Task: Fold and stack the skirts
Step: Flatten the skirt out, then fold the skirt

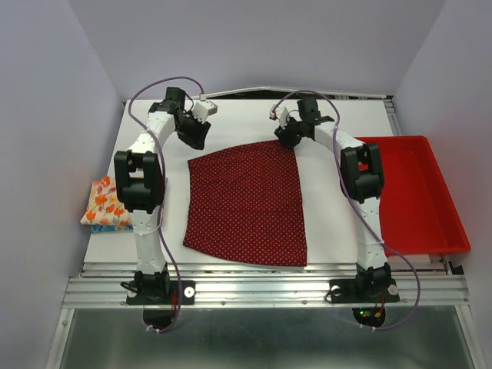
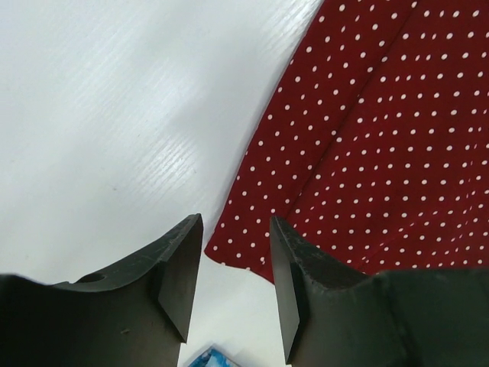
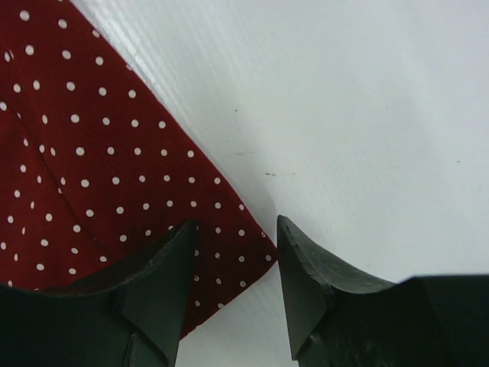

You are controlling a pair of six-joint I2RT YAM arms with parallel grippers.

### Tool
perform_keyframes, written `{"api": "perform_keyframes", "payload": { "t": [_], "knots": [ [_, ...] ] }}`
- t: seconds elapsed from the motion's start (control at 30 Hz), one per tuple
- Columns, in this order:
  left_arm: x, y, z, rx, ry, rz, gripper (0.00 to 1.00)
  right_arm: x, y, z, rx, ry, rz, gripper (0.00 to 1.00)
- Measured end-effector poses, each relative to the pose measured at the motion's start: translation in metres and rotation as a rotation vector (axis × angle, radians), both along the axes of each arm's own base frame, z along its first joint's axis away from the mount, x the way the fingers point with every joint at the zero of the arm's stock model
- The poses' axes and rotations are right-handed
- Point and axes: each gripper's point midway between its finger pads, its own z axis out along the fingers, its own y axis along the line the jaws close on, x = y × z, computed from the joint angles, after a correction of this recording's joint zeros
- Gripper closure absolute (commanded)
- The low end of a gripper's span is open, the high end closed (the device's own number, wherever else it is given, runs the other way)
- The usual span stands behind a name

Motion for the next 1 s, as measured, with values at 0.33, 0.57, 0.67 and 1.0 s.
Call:
{"api": "perform_keyframes", "payload": {
  "t": [0.33,0.57,0.67,1.0],
  "knots": [
    [-0.007,0.017,-0.042,0.082,0.107,-0.052,0.48,-0.004,0.004,-0.006,-0.025,-0.025,0.1,0.66],
    [-0.007,0.03,-0.075,0.159,0.155,-0.043,0.75,-0.009,0.002,-0.01,-0.053,-0.021,0.139,0.99],
    [-0.006,0.03,-0.075,0.164,0.15,-0.038,0.9,-0.003,0.0,-0.01,-0.068,-0.028,0.134,0.99],
    [0.015,0.026,-0.063,0.166,0.087,-0.023,1.0,0.036,-0.009,0.004,-0.059,-0.084,-0.016,0.99]
  ]
}}
